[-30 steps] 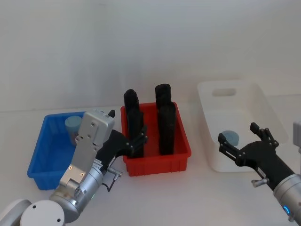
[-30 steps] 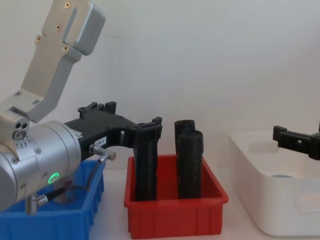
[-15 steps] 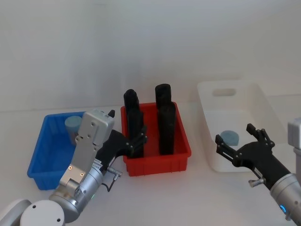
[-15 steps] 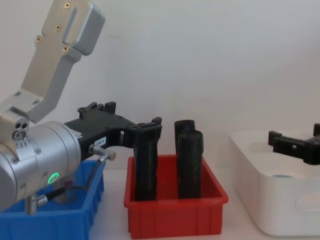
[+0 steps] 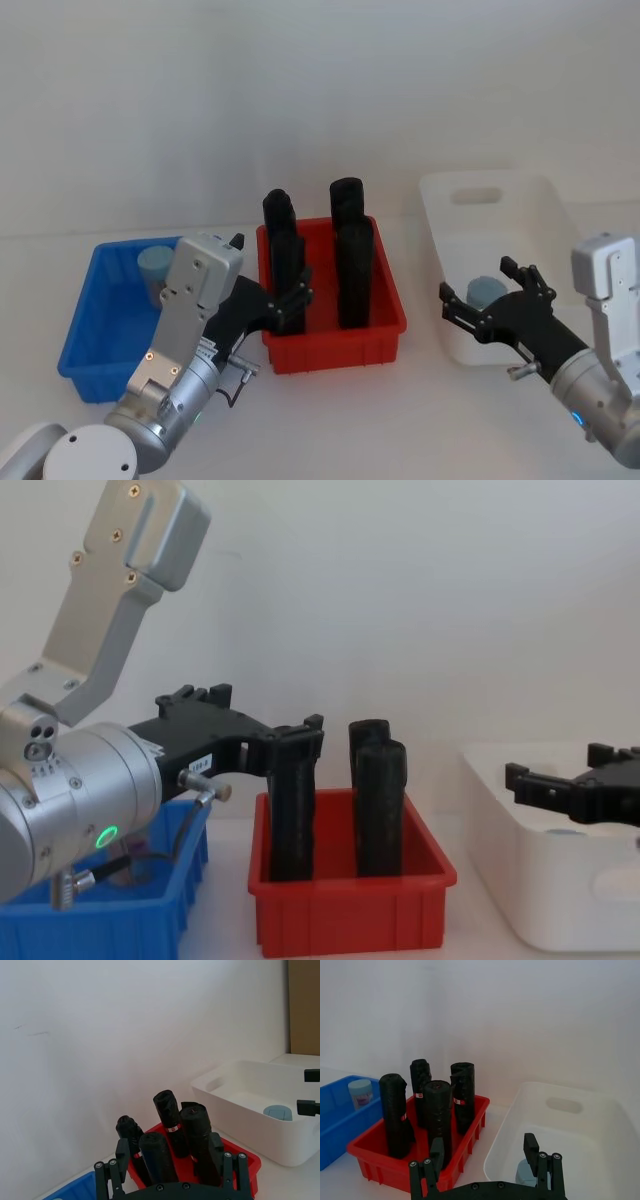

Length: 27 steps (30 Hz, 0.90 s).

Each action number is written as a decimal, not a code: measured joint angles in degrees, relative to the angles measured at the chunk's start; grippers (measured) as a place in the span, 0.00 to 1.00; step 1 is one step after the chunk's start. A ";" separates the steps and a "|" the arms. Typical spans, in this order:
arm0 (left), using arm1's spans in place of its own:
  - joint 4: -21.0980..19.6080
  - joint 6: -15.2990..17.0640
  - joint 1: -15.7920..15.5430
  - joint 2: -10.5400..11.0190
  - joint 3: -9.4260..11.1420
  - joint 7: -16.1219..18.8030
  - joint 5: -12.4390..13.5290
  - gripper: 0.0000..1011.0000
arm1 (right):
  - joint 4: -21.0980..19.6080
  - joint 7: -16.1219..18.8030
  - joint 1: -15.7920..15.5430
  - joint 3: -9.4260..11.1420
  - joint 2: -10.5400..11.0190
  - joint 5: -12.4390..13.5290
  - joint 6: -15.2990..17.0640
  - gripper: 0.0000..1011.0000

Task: Pick the cotton swabs from the blue box and place them into the white box.

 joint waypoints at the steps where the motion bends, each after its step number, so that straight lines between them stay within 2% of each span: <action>1: 0.00 0.00 0.00 0.00 0.00 0.00 0.00 0.99 | 0.98 0.51 0.65 -0.07 -0.27 -0.26 -0.22 0.99; 2: 0.00 0.00 0.00 0.00 0.00 0.00 0.00 0.99 | 0.98 0.51 0.65 -0.07 -0.27 -0.26 -0.22 0.99; 6: 0.00 -0.01 0.00 0.00 0.01 0.00 0.00 0.99 | 6.68 3.46 4.52 -0.46 -1.85 -1.65 -1.63 0.99; 7: 0.00 -0.01 0.00 0.00 0.01 0.00 0.00 0.99 | 6.68 3.46 4.52 -0.46 -1.85 -1.65 -1.63 0.99; 12: 0.00 -0.01 0.00 0.00 0.01 0.00 0.01 0.99 | 14.44 6.89 9.64 -1.15 -4.03 -3.09 -3.81 0.99; 16: 0.00 -0.01 0.00 0.00 0.01 0.00 0.00 0.99 | 18.49 8.50 12.29 -1.56 -5.17 -3.72 -5.04 0.99; 27: 0.00 -0.01 0.00 0.00 0.00 0.00 0.00 0.99 | 33.23 13.41 21.45 -3.04 -9.20 -5.35 -9.76 0.99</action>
